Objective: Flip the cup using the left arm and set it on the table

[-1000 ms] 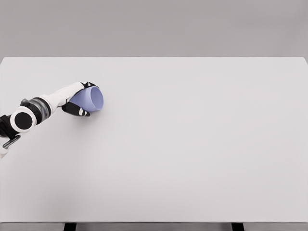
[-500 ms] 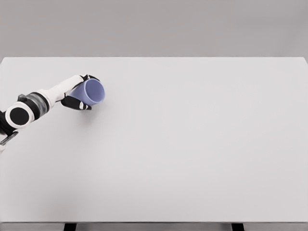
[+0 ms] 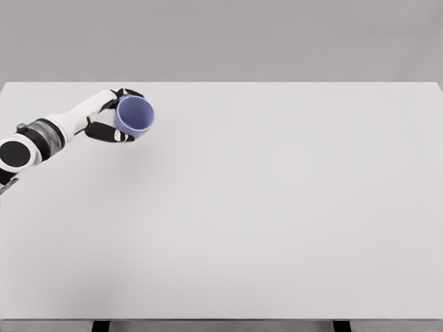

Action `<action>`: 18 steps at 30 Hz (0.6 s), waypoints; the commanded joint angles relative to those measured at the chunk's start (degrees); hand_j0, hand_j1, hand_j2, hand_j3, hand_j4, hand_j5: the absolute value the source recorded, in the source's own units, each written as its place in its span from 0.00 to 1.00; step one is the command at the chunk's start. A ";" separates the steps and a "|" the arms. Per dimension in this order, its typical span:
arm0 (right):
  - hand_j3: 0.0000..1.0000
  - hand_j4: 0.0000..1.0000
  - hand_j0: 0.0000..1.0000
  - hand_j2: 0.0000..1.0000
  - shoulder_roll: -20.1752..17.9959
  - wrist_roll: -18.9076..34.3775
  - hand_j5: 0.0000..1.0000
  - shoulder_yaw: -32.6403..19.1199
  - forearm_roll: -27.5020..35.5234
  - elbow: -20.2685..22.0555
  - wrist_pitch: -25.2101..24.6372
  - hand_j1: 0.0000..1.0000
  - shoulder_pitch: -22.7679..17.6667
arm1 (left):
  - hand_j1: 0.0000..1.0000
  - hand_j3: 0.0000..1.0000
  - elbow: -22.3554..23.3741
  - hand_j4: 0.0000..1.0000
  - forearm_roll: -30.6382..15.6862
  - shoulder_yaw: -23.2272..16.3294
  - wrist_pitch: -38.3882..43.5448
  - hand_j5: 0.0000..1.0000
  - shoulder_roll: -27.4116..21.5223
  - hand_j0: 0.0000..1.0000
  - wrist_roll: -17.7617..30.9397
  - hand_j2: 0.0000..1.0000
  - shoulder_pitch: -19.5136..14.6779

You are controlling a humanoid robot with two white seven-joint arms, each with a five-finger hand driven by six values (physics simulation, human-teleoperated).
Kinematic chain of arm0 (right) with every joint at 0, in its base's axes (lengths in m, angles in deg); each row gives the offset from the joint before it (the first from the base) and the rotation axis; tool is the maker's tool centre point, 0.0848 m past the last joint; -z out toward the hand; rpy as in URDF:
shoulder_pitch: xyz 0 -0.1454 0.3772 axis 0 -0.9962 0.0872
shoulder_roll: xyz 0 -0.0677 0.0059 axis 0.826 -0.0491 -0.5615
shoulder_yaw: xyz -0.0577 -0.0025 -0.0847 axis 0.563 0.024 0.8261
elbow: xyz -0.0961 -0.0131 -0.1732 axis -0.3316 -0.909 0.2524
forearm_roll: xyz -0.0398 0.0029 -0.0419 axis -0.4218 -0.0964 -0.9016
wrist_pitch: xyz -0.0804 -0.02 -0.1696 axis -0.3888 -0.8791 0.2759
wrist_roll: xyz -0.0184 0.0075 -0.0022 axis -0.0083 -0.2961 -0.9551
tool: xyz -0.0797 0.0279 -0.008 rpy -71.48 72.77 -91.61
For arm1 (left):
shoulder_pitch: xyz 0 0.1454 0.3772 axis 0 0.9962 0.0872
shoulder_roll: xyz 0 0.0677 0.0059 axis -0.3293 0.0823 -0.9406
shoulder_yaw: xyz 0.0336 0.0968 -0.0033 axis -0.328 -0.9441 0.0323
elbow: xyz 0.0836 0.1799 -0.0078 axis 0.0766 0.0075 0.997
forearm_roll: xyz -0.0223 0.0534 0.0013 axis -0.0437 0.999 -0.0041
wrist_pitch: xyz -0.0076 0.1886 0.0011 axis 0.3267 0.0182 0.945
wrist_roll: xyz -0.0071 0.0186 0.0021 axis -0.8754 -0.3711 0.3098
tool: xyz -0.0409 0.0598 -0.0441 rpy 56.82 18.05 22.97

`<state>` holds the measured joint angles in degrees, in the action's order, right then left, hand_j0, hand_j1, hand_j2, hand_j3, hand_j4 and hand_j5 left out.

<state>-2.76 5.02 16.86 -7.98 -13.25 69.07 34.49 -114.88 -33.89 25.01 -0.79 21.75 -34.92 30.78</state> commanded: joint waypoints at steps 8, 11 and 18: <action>1.00 1.00 1.00 1.00 0.00 0.01 1.00 0.00 0.01 0.00 0.00 1.00 0.09 | 0.86 0.86 -0.09 0.86 -1.98 4.14 -0.25 0.86 0.54 0.86 -0.05 0.86 2.90; 1.00 1.00 1.00 1.00 0.00 0.01 1.00 0.00 0.01 0.00 0.00 1.00 0.09 | 0.86 0.86 0.00 0.86 -2.77 4.41 -0.33 0.86 1.07 0.86 -0.05 0.86 2.90; 1.00 1.00 1.00 1.00 0.00 0.01 1.00 0.00 0.01 0.00 0.00 1.00 0.00 | 0.86 0.86 0.17 0.86 -2.86 4.41 -0.33 0.86 1.07 0.86 -0.05 0.86 2.99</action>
<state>-2.76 5.02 16.86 -7.98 -13.25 69.07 34.49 -114.70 -36.76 29.35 -1.10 22.84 -34.96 33.77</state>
